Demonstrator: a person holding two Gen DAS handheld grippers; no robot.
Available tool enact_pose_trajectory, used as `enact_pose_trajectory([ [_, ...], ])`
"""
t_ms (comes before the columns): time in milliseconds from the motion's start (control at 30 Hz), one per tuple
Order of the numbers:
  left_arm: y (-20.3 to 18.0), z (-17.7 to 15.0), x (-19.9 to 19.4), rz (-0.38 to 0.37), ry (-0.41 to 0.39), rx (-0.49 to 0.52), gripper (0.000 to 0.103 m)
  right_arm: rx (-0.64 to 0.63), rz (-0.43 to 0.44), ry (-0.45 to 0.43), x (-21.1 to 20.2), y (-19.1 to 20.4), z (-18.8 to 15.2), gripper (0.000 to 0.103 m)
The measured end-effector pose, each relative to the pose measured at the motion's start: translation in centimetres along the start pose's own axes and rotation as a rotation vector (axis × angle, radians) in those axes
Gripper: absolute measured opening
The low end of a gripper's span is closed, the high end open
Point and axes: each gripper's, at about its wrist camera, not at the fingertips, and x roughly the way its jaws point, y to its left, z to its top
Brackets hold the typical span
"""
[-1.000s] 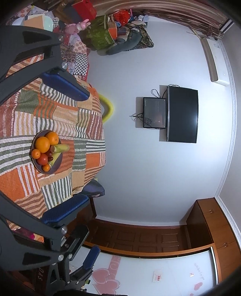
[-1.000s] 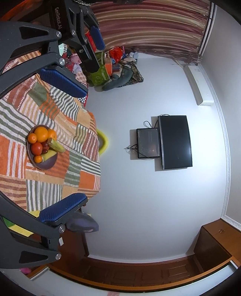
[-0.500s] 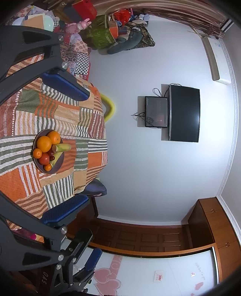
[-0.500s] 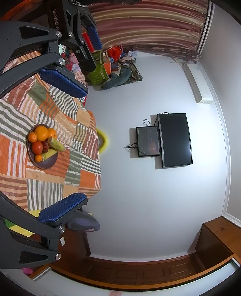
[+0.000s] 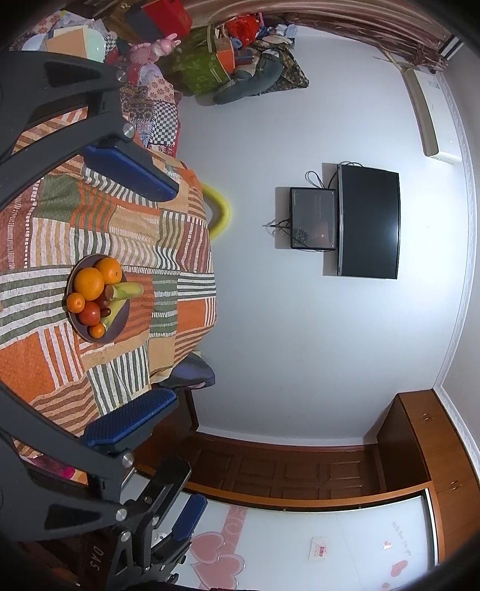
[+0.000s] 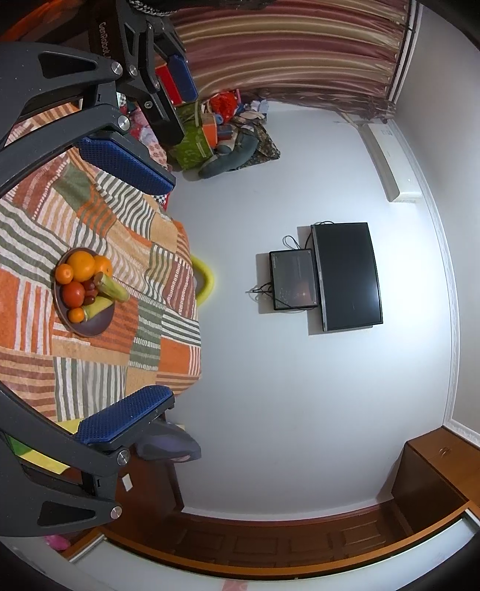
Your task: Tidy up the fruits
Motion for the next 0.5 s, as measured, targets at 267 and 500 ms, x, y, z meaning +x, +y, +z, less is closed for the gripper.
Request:
enact_pose_trajectory([
  [267, -0.1, -0.05, -0.12, -0.019, 0.002, 0.003, 0.103, 0.0, -0.001, -0.006, -0.18, -0.04, 0.01, 0.103],
  [500, 0.11, 0.25, -0.28, -0.025, 0.006, -0.009, 0.103, 0.003, -0.003, -0.007, -0.26, -0.1, 0.09, 0.103],
])
